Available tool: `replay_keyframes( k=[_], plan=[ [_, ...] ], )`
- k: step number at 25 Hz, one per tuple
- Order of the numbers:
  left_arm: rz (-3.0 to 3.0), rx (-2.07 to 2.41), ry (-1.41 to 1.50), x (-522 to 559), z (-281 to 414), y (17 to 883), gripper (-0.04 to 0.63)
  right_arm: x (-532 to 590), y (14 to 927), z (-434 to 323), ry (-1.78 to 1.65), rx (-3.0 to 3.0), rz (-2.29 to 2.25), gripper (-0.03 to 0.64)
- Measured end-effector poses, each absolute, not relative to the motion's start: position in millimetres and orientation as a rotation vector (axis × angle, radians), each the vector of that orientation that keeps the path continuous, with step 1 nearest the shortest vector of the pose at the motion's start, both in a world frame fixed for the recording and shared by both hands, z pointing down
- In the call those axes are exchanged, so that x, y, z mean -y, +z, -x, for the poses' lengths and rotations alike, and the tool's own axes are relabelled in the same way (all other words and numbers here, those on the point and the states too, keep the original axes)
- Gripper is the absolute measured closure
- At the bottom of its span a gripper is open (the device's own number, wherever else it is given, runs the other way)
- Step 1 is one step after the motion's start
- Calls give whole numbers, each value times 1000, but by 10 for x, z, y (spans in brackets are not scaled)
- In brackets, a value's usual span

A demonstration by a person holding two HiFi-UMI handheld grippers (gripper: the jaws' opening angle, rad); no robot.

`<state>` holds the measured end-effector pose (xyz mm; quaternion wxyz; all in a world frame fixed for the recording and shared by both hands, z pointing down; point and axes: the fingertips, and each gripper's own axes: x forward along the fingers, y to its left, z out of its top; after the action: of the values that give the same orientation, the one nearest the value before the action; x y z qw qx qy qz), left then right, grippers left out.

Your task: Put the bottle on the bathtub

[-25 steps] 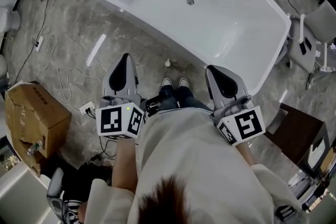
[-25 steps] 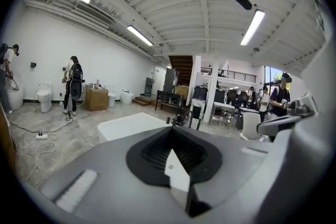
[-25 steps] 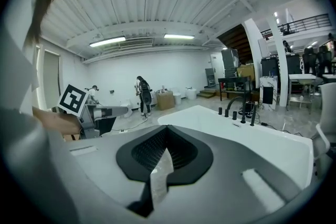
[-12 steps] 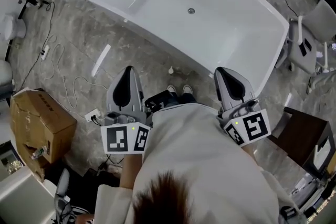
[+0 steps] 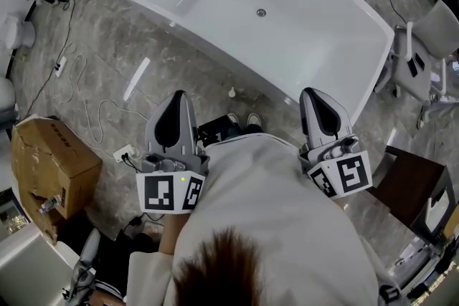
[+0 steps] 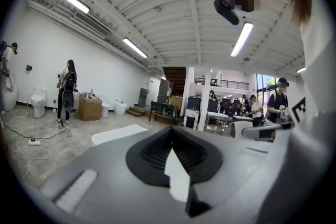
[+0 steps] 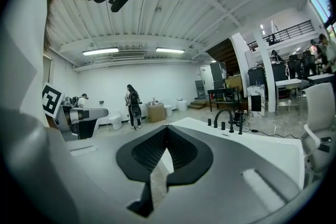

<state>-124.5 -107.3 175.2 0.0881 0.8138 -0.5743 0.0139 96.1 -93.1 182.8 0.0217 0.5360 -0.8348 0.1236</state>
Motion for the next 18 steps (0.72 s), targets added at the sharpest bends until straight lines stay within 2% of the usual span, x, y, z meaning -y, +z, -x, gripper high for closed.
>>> replay_keyframes(
  k=[18],
  plan=[
    [-2375, 1689, 4, 1076, 1256, 1803, 546, 918, 1831, -762, 377, 2598, -1636, 618]
  ],
)
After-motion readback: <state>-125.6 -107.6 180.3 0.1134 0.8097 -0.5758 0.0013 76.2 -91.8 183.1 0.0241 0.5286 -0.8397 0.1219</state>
